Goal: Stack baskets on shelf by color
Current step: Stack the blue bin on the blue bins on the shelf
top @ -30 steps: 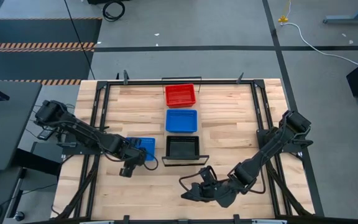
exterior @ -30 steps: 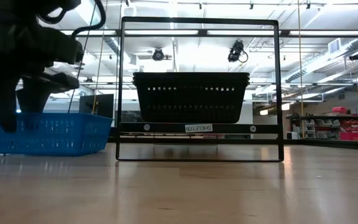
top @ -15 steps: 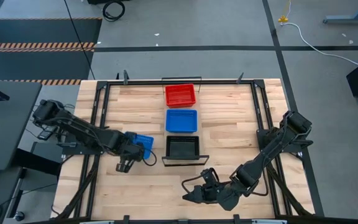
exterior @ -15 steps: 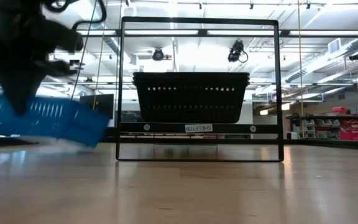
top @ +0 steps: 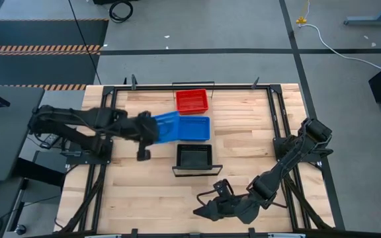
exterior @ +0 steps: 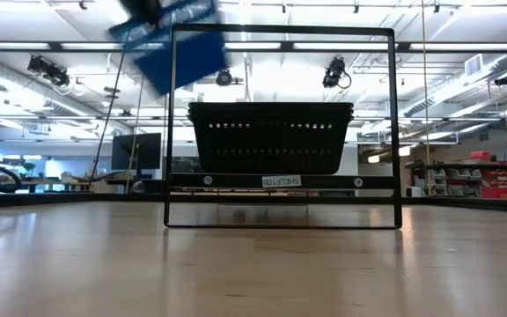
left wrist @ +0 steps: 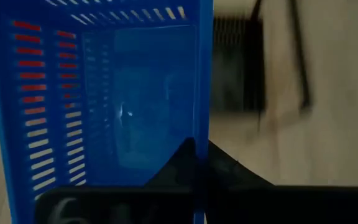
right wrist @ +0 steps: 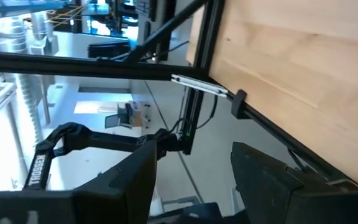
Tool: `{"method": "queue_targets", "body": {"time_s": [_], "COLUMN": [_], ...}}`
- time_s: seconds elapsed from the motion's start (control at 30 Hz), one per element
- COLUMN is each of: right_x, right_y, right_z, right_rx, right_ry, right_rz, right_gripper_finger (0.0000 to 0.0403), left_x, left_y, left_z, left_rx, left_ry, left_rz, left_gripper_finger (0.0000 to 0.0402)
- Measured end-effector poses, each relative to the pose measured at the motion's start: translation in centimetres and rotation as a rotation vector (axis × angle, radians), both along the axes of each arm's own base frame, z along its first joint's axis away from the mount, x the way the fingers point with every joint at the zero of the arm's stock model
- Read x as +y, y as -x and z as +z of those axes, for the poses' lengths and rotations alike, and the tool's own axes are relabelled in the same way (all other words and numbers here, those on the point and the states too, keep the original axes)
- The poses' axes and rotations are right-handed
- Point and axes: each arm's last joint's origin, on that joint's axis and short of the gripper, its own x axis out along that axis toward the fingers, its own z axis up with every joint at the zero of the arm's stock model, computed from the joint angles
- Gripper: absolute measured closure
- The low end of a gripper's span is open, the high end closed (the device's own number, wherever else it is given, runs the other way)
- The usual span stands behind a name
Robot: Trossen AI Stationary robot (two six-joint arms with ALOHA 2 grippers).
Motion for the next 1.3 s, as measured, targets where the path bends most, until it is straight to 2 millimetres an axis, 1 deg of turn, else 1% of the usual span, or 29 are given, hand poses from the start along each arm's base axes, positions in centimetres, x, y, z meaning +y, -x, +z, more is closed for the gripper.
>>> {"method": "queue_targets", "body": {"time_s": [0.07, 0.17, 0.3, 0.43, 0.57, 0.67, 0.77, 0.87, 0.93, 1.03, 1.13, 1.3], "right_x": [-0.2, -0.7, -1.7, -3.2, -5.2, -7.2, -9.1, -10.7, -11.7, -13.3, -14.8, -16.8], "right_y": [-0.2, -0.6, -0.7, 0.0, 1.6, 3.1, 4.4, 5.7, 6.5, 7.8, 9.1, 11.5], "right_z": [0.1, 0.4, 1.5, 4.2, 8.0, 10.8, 12.9, 14.6, 15.5, 16.5, 17.2, 17.6], "right_rx": [-0.011, -0.037, -0.084, -0.159, -0.234, -0.255, -0.248, -0.219, -0.193, -0.137, -0.096, -0.049], "right_ry": [0.008, 0.009, 0.067, 0.148, 0.292, 0.444, 0.609, 0.796, 0.901, 1.01, 1.068, 1.148], "right_rz": [-0.007, -0.042, -0.127, -0.227, -0.326, -0.384, -0.434, -0.452, -0.46, -0.491, -0.497, -0.415], "right_gripper_finger": [0.0192, 0.0192, 0.0192, 0.0192, 0.0192, 0.0192, 0.0192, 0.0192, 0.0192, 0.0192, 0.0192, 0.0192], "left_x": [0.4, 1.0, 1.3, 1.7, 1.9, 1.9, 1.7, 1.6, 1.5, 1.4, 1.3, 1.3], "left_y": [-0.7, -1.7, -2.8, -3.6, -3.9, -4.1, -4.3, -4.4, -4.4, -4.3, -4.5, -4.8], "left_z": [1.4, 2.7, 2.5, 1.9, 2.1, 2.4, 2.7, 2.8, 2.8, 3.0, 3.3, 3.6], "left_rx": [-0.1, -0.197, -0.226, -0.205, -0.23, -0.268, -0.309, -0.325, -0.327, -0.342, -0.375, -0.419], "left_ry": [0.009, 0.005, -0.033, -0.072, -0.078, -0.076, -0.034, 0.02, 0.042, 0.075, 0.136, 0.184], "left_rz": [0.028, 0.042, 0.0, -0.032, -0.025, -0.026, -0.049, -0.036, -0.031, -0.06, -0.07, -0.038], "left_gripper_finger": [0.0393, 0.0393, 0.0393, 0.0393, 0.0392, 0.0392, 0.0393, 0.0393, 0.0393, 0.0393, 0.0392, 0.0392]}}
